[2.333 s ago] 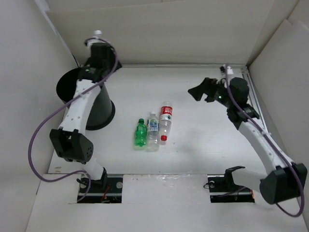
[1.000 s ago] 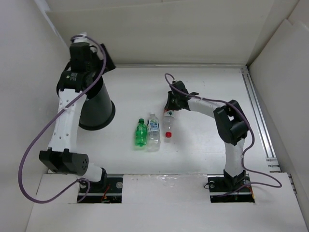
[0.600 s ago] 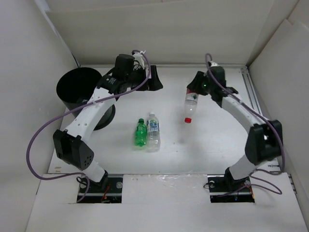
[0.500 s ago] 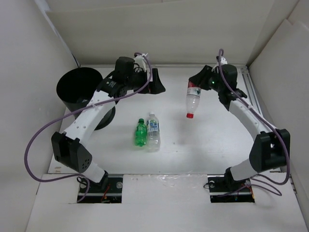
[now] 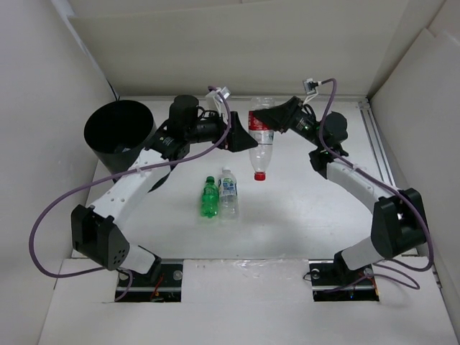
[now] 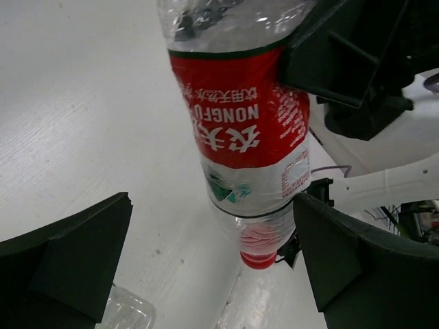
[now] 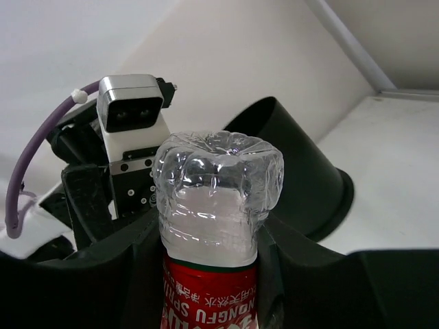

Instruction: Put the plastic bottles in the bin

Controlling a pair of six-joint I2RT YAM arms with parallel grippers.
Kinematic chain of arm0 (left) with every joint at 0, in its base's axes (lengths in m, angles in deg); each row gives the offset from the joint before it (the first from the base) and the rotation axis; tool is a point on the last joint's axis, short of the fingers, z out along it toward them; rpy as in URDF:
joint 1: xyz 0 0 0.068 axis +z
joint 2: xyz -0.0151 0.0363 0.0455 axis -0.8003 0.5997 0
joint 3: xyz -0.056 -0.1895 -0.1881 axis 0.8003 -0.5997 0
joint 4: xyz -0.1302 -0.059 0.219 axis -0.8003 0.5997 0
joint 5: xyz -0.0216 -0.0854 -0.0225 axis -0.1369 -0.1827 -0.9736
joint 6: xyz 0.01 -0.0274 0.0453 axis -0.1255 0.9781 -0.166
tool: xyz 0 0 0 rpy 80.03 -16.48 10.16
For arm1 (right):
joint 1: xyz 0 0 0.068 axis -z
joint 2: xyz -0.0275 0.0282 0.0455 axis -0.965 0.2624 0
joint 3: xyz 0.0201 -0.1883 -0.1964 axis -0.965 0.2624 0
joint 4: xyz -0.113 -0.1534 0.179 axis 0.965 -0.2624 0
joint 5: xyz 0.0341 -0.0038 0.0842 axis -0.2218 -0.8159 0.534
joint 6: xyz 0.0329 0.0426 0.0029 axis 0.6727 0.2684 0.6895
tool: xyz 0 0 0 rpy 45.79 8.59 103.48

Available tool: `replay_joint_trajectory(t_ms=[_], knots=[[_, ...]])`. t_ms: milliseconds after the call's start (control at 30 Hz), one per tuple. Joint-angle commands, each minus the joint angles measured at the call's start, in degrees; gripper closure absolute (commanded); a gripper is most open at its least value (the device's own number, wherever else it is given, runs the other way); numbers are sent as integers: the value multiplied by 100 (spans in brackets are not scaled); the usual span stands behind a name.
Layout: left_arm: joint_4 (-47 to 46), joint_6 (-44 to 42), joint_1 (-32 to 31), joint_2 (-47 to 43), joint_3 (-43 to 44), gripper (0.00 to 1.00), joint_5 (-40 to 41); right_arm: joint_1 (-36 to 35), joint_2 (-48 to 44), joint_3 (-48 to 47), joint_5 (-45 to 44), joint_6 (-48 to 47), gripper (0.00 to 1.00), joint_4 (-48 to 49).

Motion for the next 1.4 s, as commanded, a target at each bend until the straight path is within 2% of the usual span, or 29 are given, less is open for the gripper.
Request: replay_joint_trajectory(t_ms=[0, 133, 233, 333, 367, 400, 467, 500, 533, 567, 633, 700, 733, 767, 800, 867, 900, 967, 1033, 1167, 1200, 1333, 1367], knots=[[-310, -50, 16, -180, 0, 0, -63, -284, 171, -311, 81, 967, 100, 1670], [-915, 213, 16, -241, -246, 0, -527, -723, 224, -636, -270, 425, 100, 1067], [-1539, 555, 16, -373, -447, 0, -976, -838, 461, -874, -455, 273, 100, 1011], [-1541, 556, 16, -478, -448, 2, -977, -969, 637, -1067, -605, 273, 100, 1178], [-1454, 504, 16, -478, -448, 6, -977, -970, 724, -1146, -605, 212, 100, 1178], [-1401, 399, 16, -478, -353, 30, -881, -970, 777, -1338, -605, 159, 99, 1074], [-927, 179, 16, -478, -159, 63, -451, -970, 839, -1480, -605, -147, 69, 793], [-795, 178, 16, -478, -71, 76, -258, -970, 839, -1602, -605, -297, 46, 374], [-367, 39, 16, -478, 199, 82, 31, -970, 778, -1656, -605, -481, 17, 65], [-137, 38, 95, -478, 385, 85, 704, -918, 717, -1656, -666, -709, 0, -216], [285, -15, 305, -417, 919, 85, 1297, -760, 550, -1656, -921, -1482, 0, -1244], [918, 108, 963, -304, 1351, 85, 1850, -706, 269, -1656, -1445, -2097, 0, -2026], [1407, 108, 1522, -102, 1884, 86, 1993, -645, 137, -1656, -1675, -2700, 0, -2961], [1630, 108, 1528, -13, 2133, 86, 1994, -645, 136, -1743, -1887, -3002, 0, -3405], [1823, 160, 2085, 74, 2370, 86, 2194, -645, 84, -1796, -2106, -3275, 0, -3810], [2018, 161, 2615, 137, 2758, 90, 2258, -838, 83, -1867, -2783, -3865, 0, -4804], [2071, 161, 3114, 189, 2760, 90, 2319, -890, 162, -1867, -2942, -3980, 0, -5077], [2072, 161, 3600, 190, 2821, 90, 2249, -1074, 232, -1798, -3302, -4209, 0, -5552], [2072, 161, 4092, 129, 2681, 90, 2519, -1207, 294, -1613, -3453, -4270, 0, -5607], [2001, 108, 4235, 128, 2347, 90, 3714, -1549, 496, -1313, -3671, -4324, 0, -5607], [2001, 108, 4235, 215, 2347, 87, 3882, -1689, 549, -1313, -3795, -4324, 0, -5720], [2001, 161, 4235, 286, 1979, 49, 4708, -1971, 864, -1313, -4103, -4043, 0, -5923], [2167, 378, 4235, 286, 1977, 41, 5162, -2033, 865, -1313, -4103, -3982, 0, -5923]])
